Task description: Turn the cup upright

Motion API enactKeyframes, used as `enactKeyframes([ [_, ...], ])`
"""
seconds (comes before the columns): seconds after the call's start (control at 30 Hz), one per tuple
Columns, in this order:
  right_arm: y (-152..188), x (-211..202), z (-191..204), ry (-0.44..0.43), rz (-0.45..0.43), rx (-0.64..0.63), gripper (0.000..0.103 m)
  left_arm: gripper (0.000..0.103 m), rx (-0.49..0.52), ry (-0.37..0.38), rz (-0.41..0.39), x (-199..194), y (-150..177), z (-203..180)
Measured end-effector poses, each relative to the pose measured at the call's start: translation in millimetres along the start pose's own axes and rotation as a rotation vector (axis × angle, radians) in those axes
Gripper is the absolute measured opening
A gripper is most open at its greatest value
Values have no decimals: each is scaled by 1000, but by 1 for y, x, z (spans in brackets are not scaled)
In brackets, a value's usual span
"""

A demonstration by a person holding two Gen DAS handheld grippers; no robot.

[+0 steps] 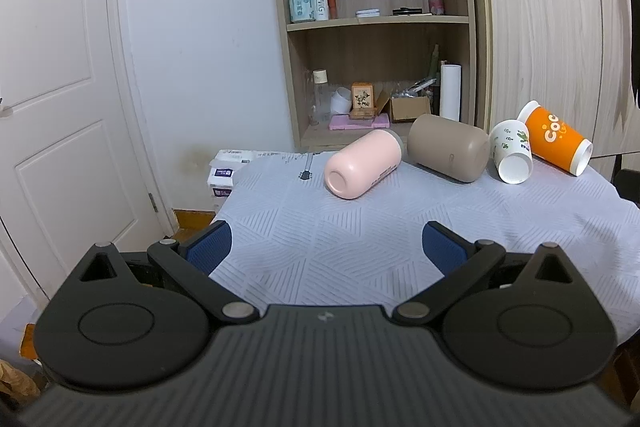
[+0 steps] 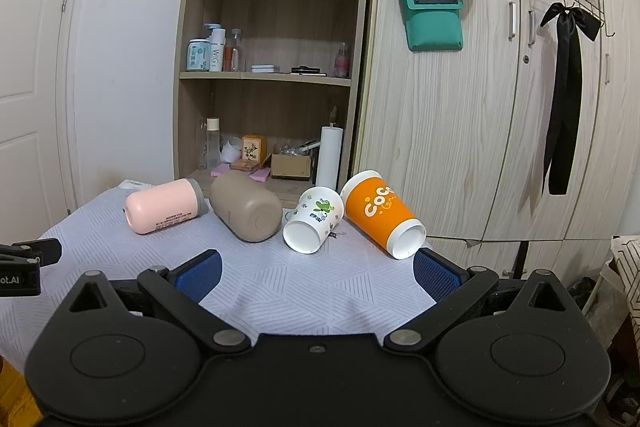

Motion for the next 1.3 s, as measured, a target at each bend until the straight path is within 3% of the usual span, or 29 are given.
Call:
enactKeyframes([
  [0.23, -4, 4, 0, -47, 1, 3, 103, 103, 0, 26, 20, 6, -8, -5],
  [0.53, -25, 37, 8, -271, 17, -26, 103, 103, -102, 185, 116, 48, -40, -14],
  [0.83, -45, 93, 23, -388, 103, -171, 103, 103, -210, 284, 195, 115, -64, -35],
  [1.13, -62, 155, 41, -471, 193, -346, 103, 100, -384, 407, 325, 181, -68, -57],
  [1.3, -63, 182, 50, -503, 209, -403, 101, 100, -447, 434, 381, 202, -67, -67],
])
Point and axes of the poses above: each gripper's, at about its wrist camera, not at the fingertips, and x roughly the way its jaws point, z to its left, y to its underside, the point moved 8 cm from there along x, roughly the way its jaws point, and after that the axes turned 6 degrees about z, right-handed, at the moved point
